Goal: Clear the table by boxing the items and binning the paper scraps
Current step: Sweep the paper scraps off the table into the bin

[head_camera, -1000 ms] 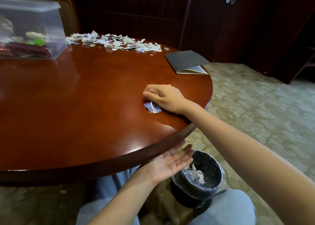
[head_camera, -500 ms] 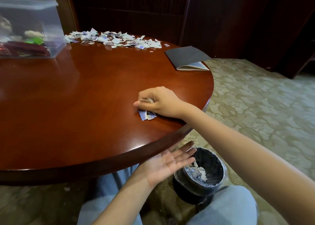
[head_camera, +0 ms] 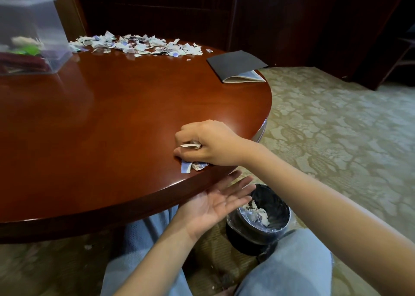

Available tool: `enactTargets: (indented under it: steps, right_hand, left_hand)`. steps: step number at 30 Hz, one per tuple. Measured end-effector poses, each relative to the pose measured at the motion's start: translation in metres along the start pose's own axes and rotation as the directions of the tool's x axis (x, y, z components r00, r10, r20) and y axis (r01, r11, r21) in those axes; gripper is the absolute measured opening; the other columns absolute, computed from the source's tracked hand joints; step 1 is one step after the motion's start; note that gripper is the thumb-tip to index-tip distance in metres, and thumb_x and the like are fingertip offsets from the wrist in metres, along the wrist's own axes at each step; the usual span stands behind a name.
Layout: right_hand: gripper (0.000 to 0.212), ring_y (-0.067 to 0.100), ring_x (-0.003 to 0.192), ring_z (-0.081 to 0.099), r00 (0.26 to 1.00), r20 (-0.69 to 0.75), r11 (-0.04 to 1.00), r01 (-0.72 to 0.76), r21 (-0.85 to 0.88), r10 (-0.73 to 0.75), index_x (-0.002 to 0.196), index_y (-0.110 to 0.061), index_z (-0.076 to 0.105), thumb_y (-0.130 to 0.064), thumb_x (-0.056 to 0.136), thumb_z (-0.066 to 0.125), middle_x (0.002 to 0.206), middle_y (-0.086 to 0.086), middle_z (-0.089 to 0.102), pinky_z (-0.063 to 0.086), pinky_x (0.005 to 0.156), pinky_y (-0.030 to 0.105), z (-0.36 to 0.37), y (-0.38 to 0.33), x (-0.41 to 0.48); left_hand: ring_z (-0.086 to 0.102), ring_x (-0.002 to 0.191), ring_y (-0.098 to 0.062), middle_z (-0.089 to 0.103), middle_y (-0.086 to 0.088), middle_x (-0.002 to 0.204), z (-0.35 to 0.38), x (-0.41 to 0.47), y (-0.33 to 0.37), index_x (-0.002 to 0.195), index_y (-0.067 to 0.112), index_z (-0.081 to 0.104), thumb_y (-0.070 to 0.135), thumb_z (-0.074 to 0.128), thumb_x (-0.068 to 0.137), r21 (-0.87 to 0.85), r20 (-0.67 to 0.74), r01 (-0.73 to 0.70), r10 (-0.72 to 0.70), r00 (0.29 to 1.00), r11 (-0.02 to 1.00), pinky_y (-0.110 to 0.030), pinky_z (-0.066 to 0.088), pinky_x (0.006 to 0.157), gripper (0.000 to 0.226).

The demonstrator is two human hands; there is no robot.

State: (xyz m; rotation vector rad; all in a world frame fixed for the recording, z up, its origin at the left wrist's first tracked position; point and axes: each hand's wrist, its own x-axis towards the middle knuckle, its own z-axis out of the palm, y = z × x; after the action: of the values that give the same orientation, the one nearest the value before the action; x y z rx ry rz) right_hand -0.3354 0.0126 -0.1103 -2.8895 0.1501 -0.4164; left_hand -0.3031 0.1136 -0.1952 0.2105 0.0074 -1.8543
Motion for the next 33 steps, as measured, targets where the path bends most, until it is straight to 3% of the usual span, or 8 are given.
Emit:
enactTargets:
  steps: [12,15,18,21,25,28,30,33]
  right_hand:
    - [0.041,0.002,0.044,0.036,0.994,-0.025,0.830,-0.075,0.553,0.107,0.057,-0.017,0.037,-0.005,0.093,0.052,0.051,-0.007,0.032,0.031,0.048,0.009,-0.006,-0.002,-0.003]
    - [0.039,0.007,0.050,0.039,0.995,-0.070,0.931,-0.040,0.362,0.070,0.058,-0.022,0.036,-0.016,0.092,0.055,0.053,-0.007,0.036,0.030,0.050,0.015,0.001,-0.007,0.001]
    - [0.030,0.009,0.060,0.040,0.998,-0.057,0.996,0.009,0.094,-0.003,0.064,-0.017,0.049,-0.030,0.090,0.053,0.060,-0.008,0.043,0.028,0.052,0.023,0.005,-0.011,0.000]
    - [0.026,0.007,0.060,0.041,0.997,-0.041,0.998,0.068,0.018,-0.068,0.071,-0.013,0.058,-0.031,0.089,0.056,0.065,-0.010,0.045,0.026,0.050,0.018,0.001,-0.011,-0.002]
    - [0.028,0.008,0.056,0.038,0.982,-0.130,0.990,0.139,-0.015,-0.140,0.067,-0.016,0.057,-0.036,0.086,0.050,0.063,-0.013,0.038,0.025,0.046,0.021,0.004,-0.013,-0.015]
    - [0.026,0.008,0.053,0.034,0.961,-0.214,0.984,0.169,-0.051,-0.177,0.064,-0.016,0.055,-0.032,0.084,0.051,0.063,-0.014,0.034,0.018,0.045,0.016,0.005,-0.016,-0.026]
    - [0.025,0.011,0.051,0.036,0.933,-0.296,0.978,0.182,-0.104,-0.205,0.063,-0.014,0.057,-0.028,0.083,0.053,0.062,-0.010,0.036,0.020,0.046,0.016,0.006,-0.018,-0.032]
    - [0.019,0.016,0.047,0.044,0.869,-0.418,0.957,0.184,-0.226,-0.266,0.061,-0.012,0.059,-0.019,0.079,0.061,0.058,0.000,0.047,0.024,0.042,0.018,0.014,-0.020,-0.044]
  left_hand:
    - [0.043,0.104,-0.054,0.055,-0.045,0.105,0.016,0.000,-0.007,0.101,-0.028,0.055,0.009,0.035,0.079,-0.164,-0.173,-0.109,0.080,0.982,0.980,-0.058,0.028,0.098,0.048]
    - [0.053,0.090,-0.054,0.060,-0.042,0.093,0.021,0.002,-0.008,0.083,-0.027,0.060,0.013,0.030,0.095,-0.100,-0.244,-0.144,0.116,0.963,0.985,-0.057,0.025,0.096,0.052]
    - [0.045,0.112,-0.054,0.060,-0.041,0.088,0.024,-0.001,-0.010,0.086,-0.024,0.058,0.016,0.028,0.099,-0.123,-0.298,-0.196,0.153,0.942,0.973,-0.059,0.025,0.096,0.052]
    - [0.042,0.119,-0.053,0.056,-0.043,0.099,0.025,-0.006,-0.012,0.098,-0.026,0.054,0.014,0.027,0.098,-0.151,-0.302,-0.211,0.158,0.940,0.966,-0.059,0.025,0.095,0.049]
    - [0.058,0.076,-0.061,0.059,-0.045,0.093,0.020,-0.006,-0.009,0.102,-0.028,0.052,0.019,0.029,0.099,-0.187,-0.295,-0.222,0.161,0.942,0.957,-0.066,0.031,0.084,0.052]
    - [0.052,0.096,-0.059,0.054,-0.042,0.104,0.017,-0.004,-0.010,0.118,-0.012,0.048,0.020,0.035,0.099,-0.218,-0.362,-0.272,0.181,0.915,0.937,-0.070,0.034,0.080,0.039]
    - [0.049,0.097,-0.051,0.050,-0.032,0.099,0.012,-0.003,-0.008,0.101,-0.009,0.056,0.008,0.044,0.090,-0.215,-0.360,-0.276,0.186,0.914,0.937,-0.071,0.039,0.077,0.024]
    - [0.055,0.054,-0.035,0.052,-0.022,0.065,0.009,-0.002,-0.007,0.065,-0.007,0.058,0.005,0.045,0.081,-0.148,-0.382,-0.246,0.174,0.908,0.958,-0.066,0.047,0.056,0.024]
